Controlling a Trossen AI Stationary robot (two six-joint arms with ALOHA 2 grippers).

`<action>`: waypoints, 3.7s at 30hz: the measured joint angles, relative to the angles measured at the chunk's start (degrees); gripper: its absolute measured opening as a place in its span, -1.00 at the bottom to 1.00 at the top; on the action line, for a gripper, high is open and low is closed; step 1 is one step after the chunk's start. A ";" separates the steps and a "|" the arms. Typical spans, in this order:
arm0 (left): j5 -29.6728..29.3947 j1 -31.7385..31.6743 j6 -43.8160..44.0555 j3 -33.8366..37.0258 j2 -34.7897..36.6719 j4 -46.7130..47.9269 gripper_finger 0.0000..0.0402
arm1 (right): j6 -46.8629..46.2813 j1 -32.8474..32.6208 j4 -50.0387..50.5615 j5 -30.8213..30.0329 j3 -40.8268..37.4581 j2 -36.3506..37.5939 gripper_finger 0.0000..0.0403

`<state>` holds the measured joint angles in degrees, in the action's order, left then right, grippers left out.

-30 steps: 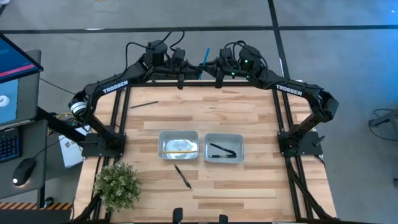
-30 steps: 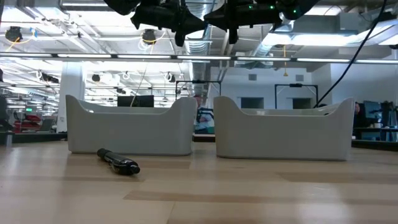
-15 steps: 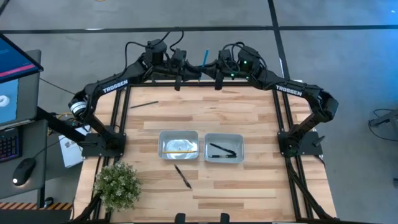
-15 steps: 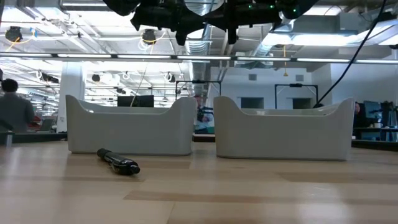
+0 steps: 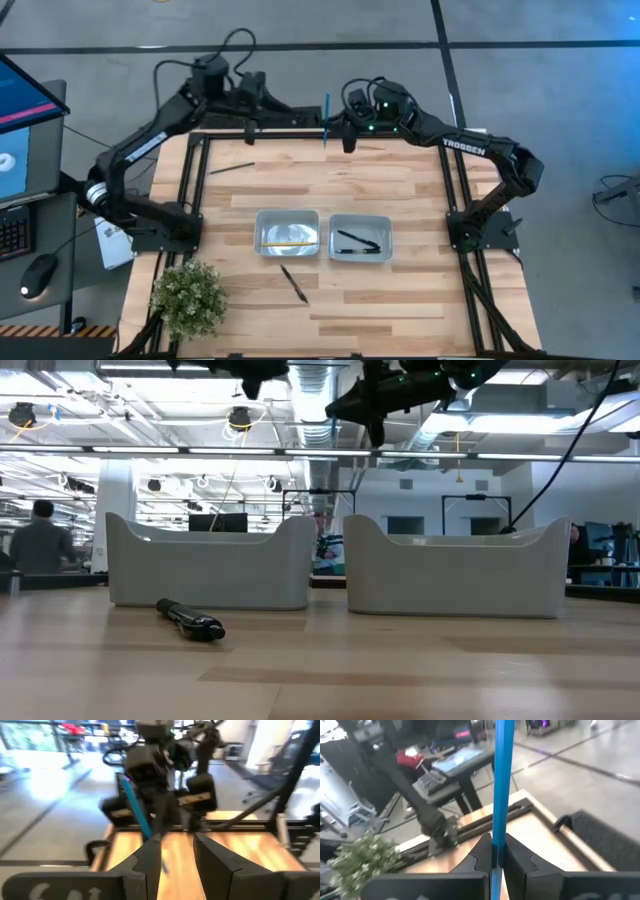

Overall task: Sort pens & pencils
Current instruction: Put the blue pencil into the left gray bin, then put the green pencil into the left gray bin

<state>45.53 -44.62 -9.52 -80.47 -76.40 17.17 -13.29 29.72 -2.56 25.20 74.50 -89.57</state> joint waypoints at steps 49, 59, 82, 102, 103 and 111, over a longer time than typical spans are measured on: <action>-41.80 -1.20 -2.40 0.04 4.16 28.00 -0.48 | 7.79 -24.09 44.44 2.52 33.33 -36.71 -0.77; -42.34 -1.22 -3.34 0.04 4.16 29.37 -0.48 | 7.71 -25.38 46.65 4.63 37.73 -44.35 -0.77; -43.69 -1.22 -5.88 0.04 4.16 30.74 -0.48 | 6.24 -24.33 47.16 5.02 40.06 -46.17 -0.65; -47.75 -1.20 -9.06 0.07 4.18 33.90 -0.48 | 18.45 -14.64 54.29 2.57 48.17 -28.81 -0.27; -47.75 -1.20 -8.69 0.07 4.18 33.92 -0.48 | 19.55 -13.80 54.96 1.82 48.17 -27.61 -0.21; -47.88 -1.22 -8.24 0.07 4.18 33.65 -0.48 | 24.91 -3.85 59.12 -1.40 48.13 -22.28 0.12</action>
<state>-2.35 -45.84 -17.76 -80.40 -72.23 50.82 11.63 25.87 56.57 23.79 122.63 -111.86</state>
